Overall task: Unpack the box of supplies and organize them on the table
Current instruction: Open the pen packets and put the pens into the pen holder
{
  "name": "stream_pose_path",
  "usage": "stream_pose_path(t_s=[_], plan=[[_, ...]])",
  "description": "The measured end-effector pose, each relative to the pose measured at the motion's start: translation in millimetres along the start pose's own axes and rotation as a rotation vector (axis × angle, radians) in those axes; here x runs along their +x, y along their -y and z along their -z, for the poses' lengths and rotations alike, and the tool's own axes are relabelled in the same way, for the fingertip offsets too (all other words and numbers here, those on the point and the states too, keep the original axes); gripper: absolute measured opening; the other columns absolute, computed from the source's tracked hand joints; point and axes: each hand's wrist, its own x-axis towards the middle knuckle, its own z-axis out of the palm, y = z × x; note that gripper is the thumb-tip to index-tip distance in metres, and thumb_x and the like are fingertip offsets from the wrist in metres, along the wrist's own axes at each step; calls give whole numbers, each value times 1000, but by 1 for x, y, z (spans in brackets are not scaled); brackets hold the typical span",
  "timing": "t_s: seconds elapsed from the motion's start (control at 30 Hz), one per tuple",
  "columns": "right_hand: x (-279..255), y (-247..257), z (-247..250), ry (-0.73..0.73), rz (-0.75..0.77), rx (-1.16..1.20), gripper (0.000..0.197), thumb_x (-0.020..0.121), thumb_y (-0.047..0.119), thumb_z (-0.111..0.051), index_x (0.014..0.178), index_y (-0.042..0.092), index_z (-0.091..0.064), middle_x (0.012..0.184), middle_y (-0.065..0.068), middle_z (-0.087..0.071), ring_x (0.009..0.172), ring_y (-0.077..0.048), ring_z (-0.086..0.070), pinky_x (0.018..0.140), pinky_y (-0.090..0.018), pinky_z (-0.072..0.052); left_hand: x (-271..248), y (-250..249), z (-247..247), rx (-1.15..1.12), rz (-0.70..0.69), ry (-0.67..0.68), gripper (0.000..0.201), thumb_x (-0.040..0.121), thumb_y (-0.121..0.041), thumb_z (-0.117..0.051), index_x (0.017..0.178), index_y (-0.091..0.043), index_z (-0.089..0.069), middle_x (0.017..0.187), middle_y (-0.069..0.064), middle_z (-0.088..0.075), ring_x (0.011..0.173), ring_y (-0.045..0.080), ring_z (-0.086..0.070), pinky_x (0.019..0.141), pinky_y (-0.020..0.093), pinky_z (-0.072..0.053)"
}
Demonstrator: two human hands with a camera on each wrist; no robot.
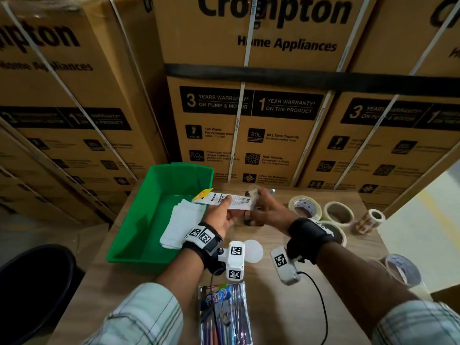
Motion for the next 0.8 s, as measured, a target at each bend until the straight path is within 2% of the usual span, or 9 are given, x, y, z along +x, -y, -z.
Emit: stream_pose_path(t_s=[0.1,0.2,0.33,0.43,0.53,0.6,0.67,0.7,0.8], plan=[[-11,6,-3,7,-5,122,53,87,4,-63,131,20,-37,116,-22,-59,92,-30,-64,77,-35,-58,-6,4,-1,2,7,31,18,95,-17,-57,101,-1,-61,85,16,-72,61,20,-70,50,27,-58],[-16,2,0,-16,14,60,45,87,11,-65,129,14,-46,119,-27,-57,94,-29,-64,78,-32,-58,-12,9,-1,102,17,19,24,91,-24,-63,105,-4,-62,93,15,-72,71,20,-70,67,32,-61],[-28,4,6,-106,-22,100,33,92,4,-55,125,4,-50,112,-17,-59,85,-17,-63,73,-22,-56,-34,16,-1,498,111,68,44,81,-49,-68,102,-11,-64,88,8,-73,72,17,-69,62,28,-59],[-35,5,14,-182,-50,16,31,90,-1,-54,121,2,-51,108,-12,-60,85,-15,-63,73,-23,-57,-58,20,-4,820,144,213,31,87,-46,-63,92,-15,-61,83,3,-68,66,12,-65,56,21,-51],[-43,4,19,-209,-55,-114,30,89,-2,-54,118,2,-52,117,-18,-60,87,-18,-64,76,-28,-58,-64,27,-9,1111,-87,231,21,87,-33,-67,80,-18,-55,73,-1,-60,57,9,-57,49,24,-45],[-52,5,19,-201,-54,-121,32,89,-4,-53,121,0,-52,117,-19,-59,90,-23,-63,75,-30,-57,-65,30,-14,1259,-379,151,25,81,-27,-73,73,-21,-50,73,-2,-56,63,14,-53,58,34,-50],[-61,5,20,-170,-50,-95,34,88,-4,-54,121,1,-52,117,-19,-59,91,-25,-63,76,-30,-57,-69,31,-18,1475,-606,48,31,73,-35,-77,88,-22,-52,89,-1,-57,78,16,-54,74,36,-50],[-67,5,20,-144,-52,-76,34,88,-4,-54,121,3,-52,115,-18,-60,90,-24,-64,76,-29,-57,-71,33,-20,1629,-664,13,47,69,-42,-77,104,-22,-53,103,2,-55,92,19,-54,82,36,-50],[-83,6,21,-60,-44,-19,34,88,-5,-54,121,4,-52,104,-12,-59,83,-18,-62,73,-26,-57,-76,40,-22,1883,-640,-2,101,63,-56,-77,144,-20,-27,140,9,-37,129,27,-37,107,42,-36]])
